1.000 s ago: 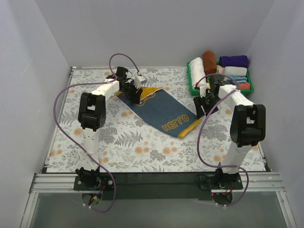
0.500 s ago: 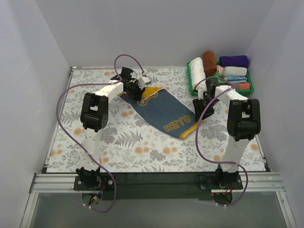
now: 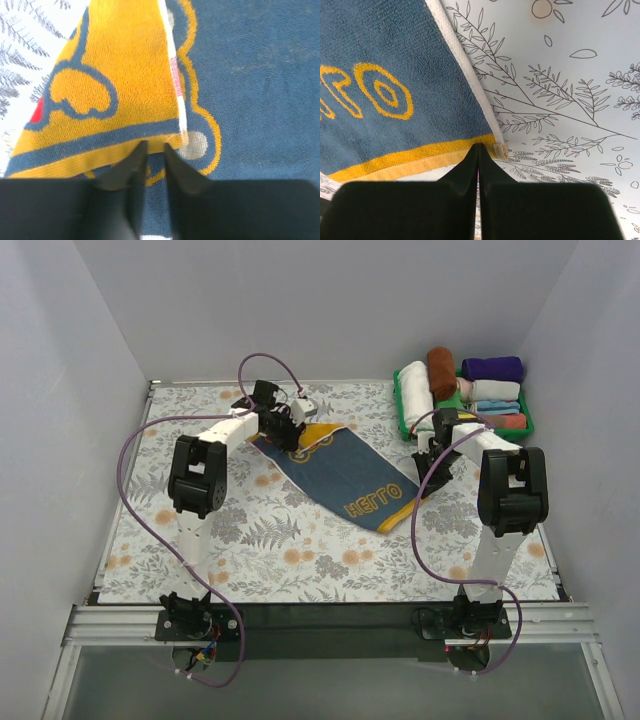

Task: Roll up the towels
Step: Flatten the towel

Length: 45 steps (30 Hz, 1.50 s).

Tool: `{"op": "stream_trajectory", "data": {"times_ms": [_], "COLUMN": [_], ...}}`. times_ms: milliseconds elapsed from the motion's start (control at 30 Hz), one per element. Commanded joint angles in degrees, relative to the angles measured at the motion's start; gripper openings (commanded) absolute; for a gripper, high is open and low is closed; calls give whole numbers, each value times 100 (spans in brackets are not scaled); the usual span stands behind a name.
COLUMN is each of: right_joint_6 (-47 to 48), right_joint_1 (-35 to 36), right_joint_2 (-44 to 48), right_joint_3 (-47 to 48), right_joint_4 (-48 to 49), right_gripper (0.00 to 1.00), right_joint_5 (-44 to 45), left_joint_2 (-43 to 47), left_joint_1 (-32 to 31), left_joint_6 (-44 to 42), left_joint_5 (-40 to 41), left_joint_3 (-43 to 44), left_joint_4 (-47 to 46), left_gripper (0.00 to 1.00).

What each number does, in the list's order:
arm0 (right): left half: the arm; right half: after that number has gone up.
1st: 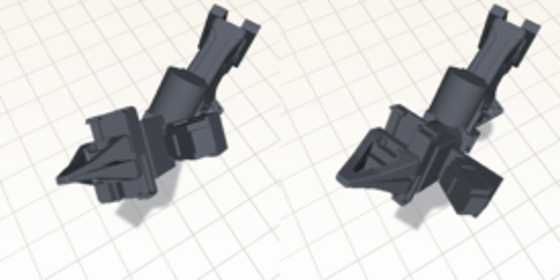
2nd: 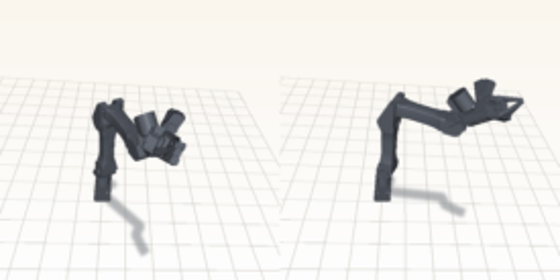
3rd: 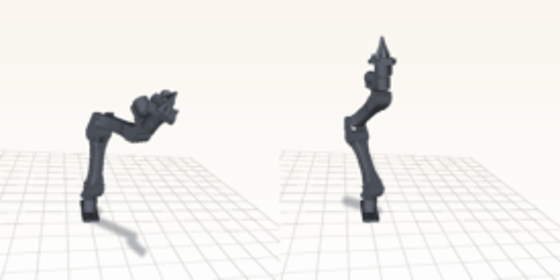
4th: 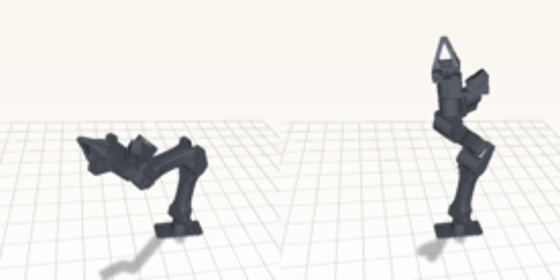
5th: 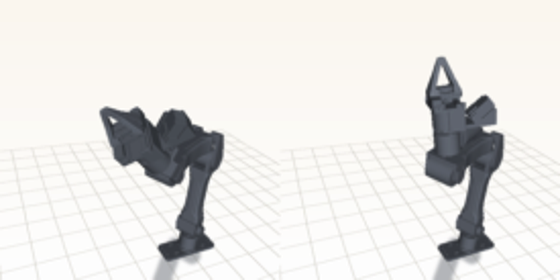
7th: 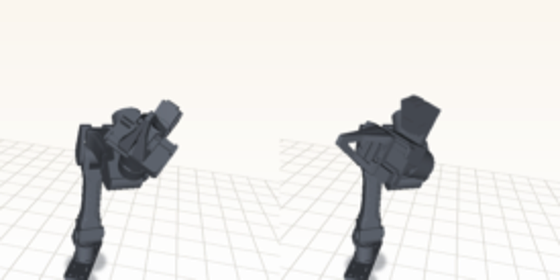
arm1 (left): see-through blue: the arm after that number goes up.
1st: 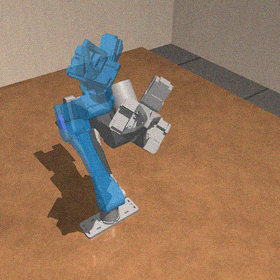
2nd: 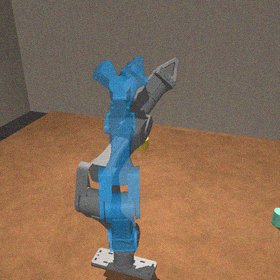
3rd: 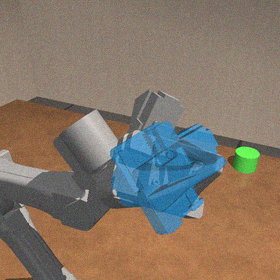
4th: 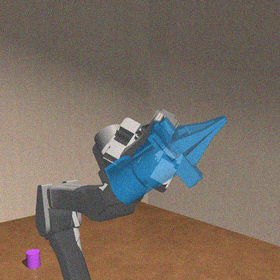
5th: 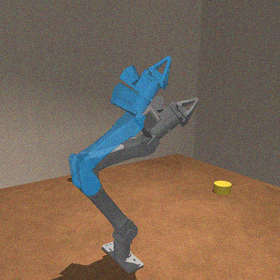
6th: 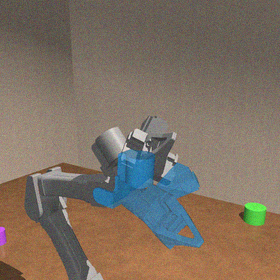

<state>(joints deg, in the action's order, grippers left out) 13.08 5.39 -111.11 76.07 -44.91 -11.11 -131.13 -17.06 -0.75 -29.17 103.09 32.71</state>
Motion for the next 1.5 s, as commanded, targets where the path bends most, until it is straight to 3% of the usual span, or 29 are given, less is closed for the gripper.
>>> {"op": "stream_trajectory", "data": {"times_ms": [0, 33, 167, 433, 767, 1100, 1333, 1433, 1467], "right_joint_6": [-34, -42, -34, 1, 19, 63, 107, 81, 63], "right_joint_1": [24, 24, 24, 15, 15, 15, 15, 15, 6], "right_joint_2": [116, 133, 168, 335, 300, 300, 353, 458, 493], "right_joint_3": [4, 4, 4, 4, -22, -84, -84, -84, -93], "right_joint_4": [61, 70, 70, 52, 70, 78, 61, 61, 52], "right_gripper": [1, 1, 1, 1, 1, 1, 1, 29, 33], "right_joint_5": [39, 22, -14, -5, 83, 233, 75, 13, 13], "left_joint_2": [711, 790, 844, 405, 272, 404, 299, 299, 307], "left_joint_1": [-104, -200, -429, -562, -579, -500, -500, -500, -500], "left_joint_6": [-30, -143, -311, -320, -426, -215, -337, -355, -355], "left_joint_5": [-204, -55, 270, 877, 1861, 1836, 1845, 1801, 1748], "left_joint_3": [-69, -130, -342, -158, -131, -52, 18, 27, 27], "left_joint_4": [-159, -177, -265, -291, -511, -705, -652, -643, -643], "left_gripper": [22, 28, 35, 39, 36, 26, 0, 0, 0]}}
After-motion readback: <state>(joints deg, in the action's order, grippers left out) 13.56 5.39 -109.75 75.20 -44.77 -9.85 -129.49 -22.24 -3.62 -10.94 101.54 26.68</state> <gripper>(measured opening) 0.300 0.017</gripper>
